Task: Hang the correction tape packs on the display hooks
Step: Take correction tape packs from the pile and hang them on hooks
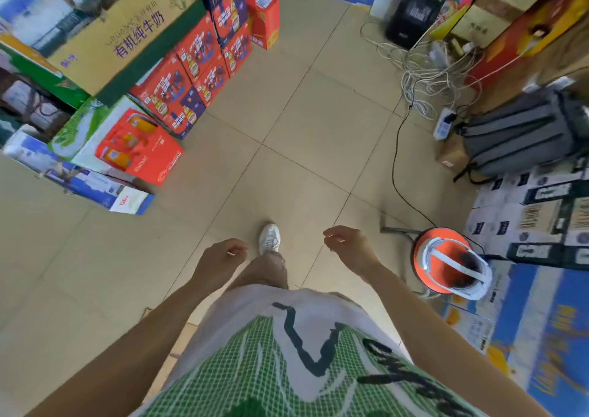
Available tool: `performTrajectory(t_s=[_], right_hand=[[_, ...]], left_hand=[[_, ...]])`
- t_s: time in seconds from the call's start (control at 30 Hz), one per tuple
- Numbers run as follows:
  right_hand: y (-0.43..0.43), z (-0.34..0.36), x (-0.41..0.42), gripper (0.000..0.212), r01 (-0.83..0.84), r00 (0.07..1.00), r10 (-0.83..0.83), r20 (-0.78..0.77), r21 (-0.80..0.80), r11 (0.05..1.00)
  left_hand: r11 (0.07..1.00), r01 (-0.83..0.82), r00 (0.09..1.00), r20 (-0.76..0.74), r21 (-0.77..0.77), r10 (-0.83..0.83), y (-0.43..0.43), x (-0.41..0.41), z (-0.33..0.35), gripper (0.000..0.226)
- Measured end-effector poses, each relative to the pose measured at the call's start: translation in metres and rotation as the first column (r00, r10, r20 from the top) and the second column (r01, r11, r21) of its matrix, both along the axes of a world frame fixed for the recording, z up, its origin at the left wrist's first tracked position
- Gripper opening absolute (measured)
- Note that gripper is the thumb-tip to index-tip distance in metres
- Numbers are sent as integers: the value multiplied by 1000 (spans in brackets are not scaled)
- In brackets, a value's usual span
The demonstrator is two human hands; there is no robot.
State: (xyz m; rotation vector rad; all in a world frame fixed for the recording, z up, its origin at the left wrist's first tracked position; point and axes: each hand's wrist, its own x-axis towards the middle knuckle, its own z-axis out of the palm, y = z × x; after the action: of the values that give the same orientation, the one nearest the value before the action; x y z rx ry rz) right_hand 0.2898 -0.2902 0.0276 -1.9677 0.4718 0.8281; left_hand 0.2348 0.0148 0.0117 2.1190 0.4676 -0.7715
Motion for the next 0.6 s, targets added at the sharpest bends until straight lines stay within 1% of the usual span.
performTrajectory(t_s=[0.07,0.2,0.33,0.43,0.53,0.6], right_hand=[[6,3,26,14,20,1000,-20,8,1,1000],[8,11,78,19,61,998,-60,29,-50,997],[4,21,133,17,139,990,-136,38,-95,986],[-6,17,177,15,166,986,-162,41,-122,979],[-16,9,232,15,173,985,-170,39,-112,979],[-22,5,273,17,163,987,-160,34,-103,981]], left_hand=[[999,15,999,52,-41,-13,3,47,9,9],[989,84,986,152,-124,-64,3,138,33,14],[977,179,965,216,-117,-151,-4,223,46,14],[974,189,963,218,-123,-160,-11,283,45,17],[973,211,959,212,-94,-187,-17,341,38,20],[973,221,961,188,-67,-205,-20,376,32,17]])
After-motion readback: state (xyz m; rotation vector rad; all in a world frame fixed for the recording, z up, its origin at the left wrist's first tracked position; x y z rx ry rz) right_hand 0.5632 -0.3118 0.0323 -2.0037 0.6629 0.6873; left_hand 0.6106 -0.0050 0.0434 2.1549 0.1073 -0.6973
